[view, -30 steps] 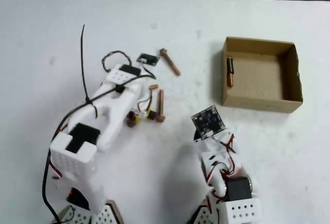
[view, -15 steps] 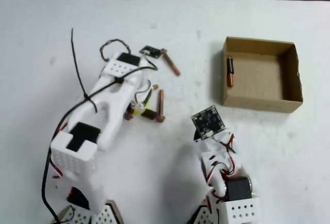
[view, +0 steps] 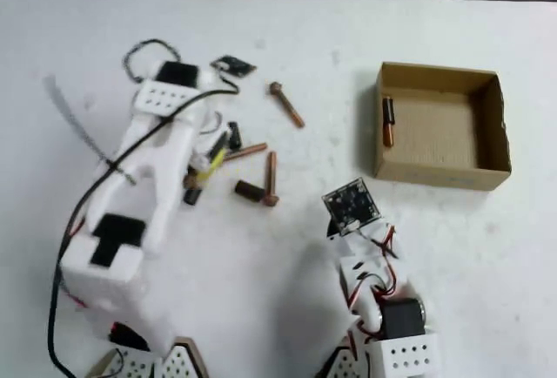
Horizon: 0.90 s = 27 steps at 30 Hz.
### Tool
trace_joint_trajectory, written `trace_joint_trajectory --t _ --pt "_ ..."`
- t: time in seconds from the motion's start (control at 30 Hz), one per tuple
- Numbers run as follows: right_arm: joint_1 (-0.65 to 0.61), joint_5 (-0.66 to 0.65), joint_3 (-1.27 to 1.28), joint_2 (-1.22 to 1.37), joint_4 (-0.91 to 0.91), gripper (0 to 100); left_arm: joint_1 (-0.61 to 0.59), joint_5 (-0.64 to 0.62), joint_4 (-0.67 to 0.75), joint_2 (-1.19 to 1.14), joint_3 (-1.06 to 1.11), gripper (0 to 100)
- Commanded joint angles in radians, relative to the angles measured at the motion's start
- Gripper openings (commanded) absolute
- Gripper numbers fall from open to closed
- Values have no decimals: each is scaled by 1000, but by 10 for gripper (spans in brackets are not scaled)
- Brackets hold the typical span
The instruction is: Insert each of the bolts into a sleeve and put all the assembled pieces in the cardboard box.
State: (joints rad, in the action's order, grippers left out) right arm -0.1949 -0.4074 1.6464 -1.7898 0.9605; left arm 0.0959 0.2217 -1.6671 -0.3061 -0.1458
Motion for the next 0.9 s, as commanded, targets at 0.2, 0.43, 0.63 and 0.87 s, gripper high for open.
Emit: trace_joint_trajectory --t 0.2,0.43,0.63,0.87 --pt "2 -11 -9 -10 -22 17 -226 552 212 259 316 20" --pt "-2 -11 5 -12 -25 17 -294 911 311 259 351 21" --pt "2 -11 6 -12 -38 17 -295 911 322 257 351 22" --pt "2 -11 6 -12 -38 17 -295 916 322 257 350 22"
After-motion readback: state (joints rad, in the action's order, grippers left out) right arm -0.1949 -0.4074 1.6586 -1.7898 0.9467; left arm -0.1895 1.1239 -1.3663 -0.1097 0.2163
